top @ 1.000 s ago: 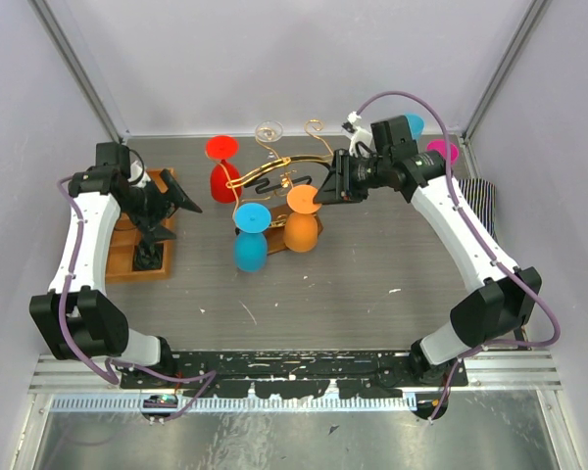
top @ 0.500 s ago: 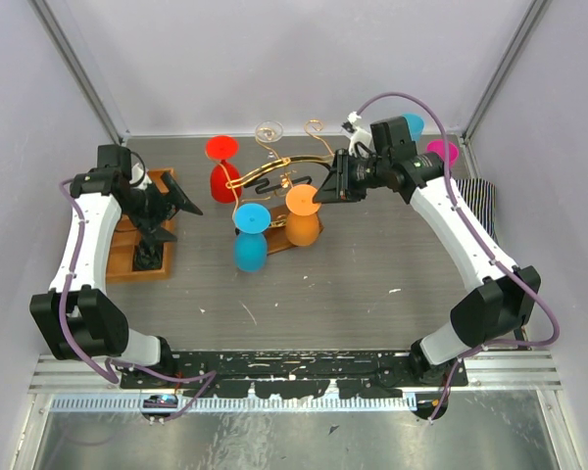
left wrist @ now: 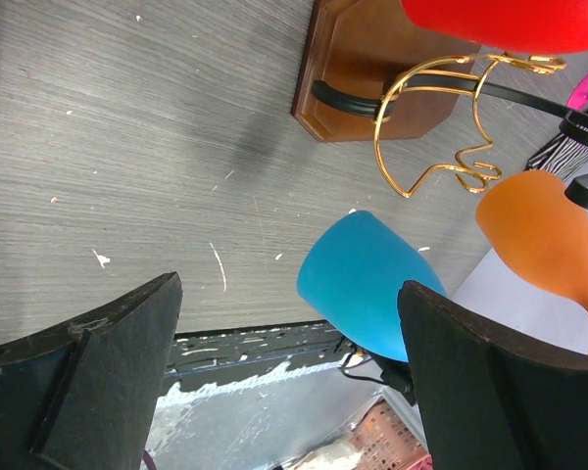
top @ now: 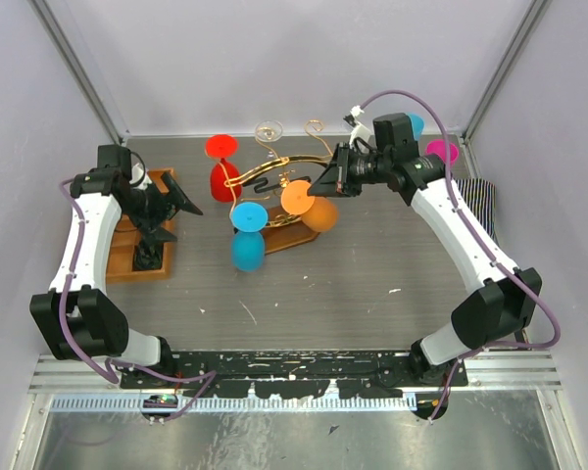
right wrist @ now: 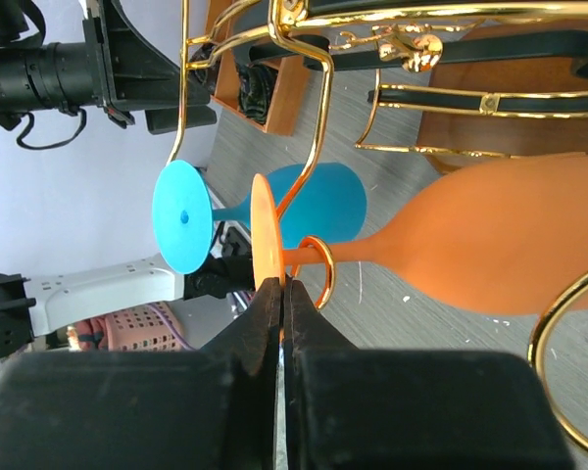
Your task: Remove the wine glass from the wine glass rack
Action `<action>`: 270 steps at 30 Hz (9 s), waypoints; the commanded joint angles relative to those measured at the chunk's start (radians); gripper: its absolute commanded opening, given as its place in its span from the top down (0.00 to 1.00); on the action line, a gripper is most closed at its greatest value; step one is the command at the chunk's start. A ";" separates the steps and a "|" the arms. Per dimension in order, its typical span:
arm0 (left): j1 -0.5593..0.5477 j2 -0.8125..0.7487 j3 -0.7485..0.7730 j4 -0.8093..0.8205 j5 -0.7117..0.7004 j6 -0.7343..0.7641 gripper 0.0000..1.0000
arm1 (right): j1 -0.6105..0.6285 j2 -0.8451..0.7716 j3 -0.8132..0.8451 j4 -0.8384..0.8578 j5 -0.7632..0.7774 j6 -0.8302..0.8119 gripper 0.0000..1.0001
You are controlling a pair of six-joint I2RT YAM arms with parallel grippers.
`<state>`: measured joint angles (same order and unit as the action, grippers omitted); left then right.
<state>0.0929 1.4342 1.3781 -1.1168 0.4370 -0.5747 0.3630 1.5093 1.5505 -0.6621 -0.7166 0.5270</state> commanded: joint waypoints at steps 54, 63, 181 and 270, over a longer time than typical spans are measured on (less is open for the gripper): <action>0.005 0.001 -0.040 0.026 0.062 0.022 0.02 | -0.111 -0.075 -0.017 0.077 -0.245 0.060 0.99; 0.004 -0.003 -0.049 0.027 0.059 0.024 0.02 | -0.130 -0.198 -0.037 -0.111 -0.202 -0.018 0.99; 0.004 0.026 -0.065 0.017 0.068 0.047 0.02 | -0.069 0.549 -0.066 -0.228 1.075 -0.284 0.38; -0.072 -0.112 0.132 0.200 0.003 -0.094 0.15 | 0.002 0.712 0.897 0.003 0.063 0.107 0.54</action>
<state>0.0036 1.3354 1.4963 -0.9108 0.4118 -0.6872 0.3584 2.2185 2.4126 -0.7242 -0.6170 0.6022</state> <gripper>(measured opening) 0.849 0.465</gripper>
